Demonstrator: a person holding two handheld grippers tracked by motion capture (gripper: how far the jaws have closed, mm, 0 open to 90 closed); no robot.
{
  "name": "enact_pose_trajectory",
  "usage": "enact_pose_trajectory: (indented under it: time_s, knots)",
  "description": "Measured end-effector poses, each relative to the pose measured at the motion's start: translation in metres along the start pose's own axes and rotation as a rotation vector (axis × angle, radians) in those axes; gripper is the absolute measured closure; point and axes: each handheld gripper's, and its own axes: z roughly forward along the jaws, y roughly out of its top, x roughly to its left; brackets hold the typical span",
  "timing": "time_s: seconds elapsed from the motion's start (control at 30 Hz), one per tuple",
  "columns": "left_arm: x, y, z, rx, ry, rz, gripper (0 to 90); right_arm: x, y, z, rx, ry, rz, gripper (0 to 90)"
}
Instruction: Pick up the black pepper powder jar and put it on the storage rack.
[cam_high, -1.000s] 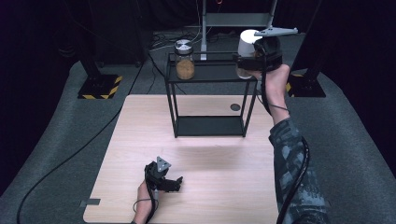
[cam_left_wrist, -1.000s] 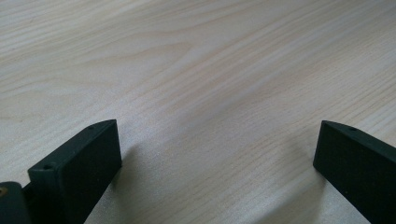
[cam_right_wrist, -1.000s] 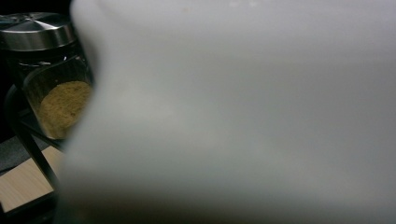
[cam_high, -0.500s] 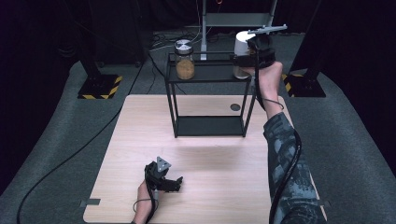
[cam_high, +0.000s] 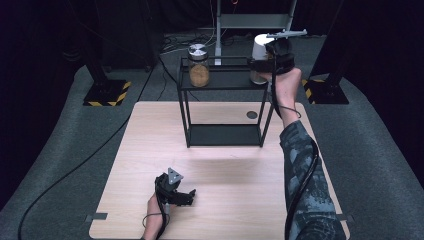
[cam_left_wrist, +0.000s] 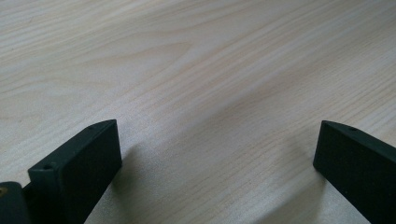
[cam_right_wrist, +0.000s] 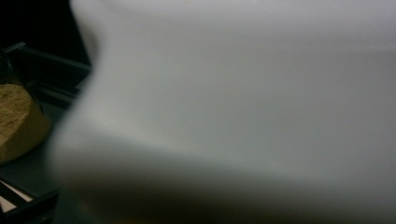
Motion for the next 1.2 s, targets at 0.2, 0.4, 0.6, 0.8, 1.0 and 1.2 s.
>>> enact_pose_trajectory:
  time_s: [0.2,0.4,0.6,0.8,1.0,1.2]
  knots:
    - [-0.0002,0.0,-0.0001,0.0,0.001,0.0,0.4,-0.0005,-0.0019,-0.0003,-0.006,0.002,0.002,29.9]
    - [-0.0003,0.0001,-0.0002,0.001,0.001,0.0,0.4,0.0009,-0.0028,-0.0002,-0.01,-0.003,0.0,29.9]
    - [-0.0003,0.0,-0.0001,0.001,0.001,0.0,0.4,0.0007,-0.0017,-0.0006,-0.005,-0.002,-0.001,29.8]
    - [-0.0003,0.0001,-0.0001,0.001,0.002,0.0,0.4,0.0007,-0.0024,0.0001,-0.009,-0.002,-0.003,29.8]
    - [-0.0003,0.0001,-0.0001,0.001,0.001,0.0,0.4,0.0012,-0.0006,0.0003,-0.002,-0.003,-0.006,29.8]
    - [-0.0004,0.0001,-0.0001,0.001,0.002,0.0,0.4,0.0016,0.0009,-0.0003,0.004,-0.003,-0.01,29.7]
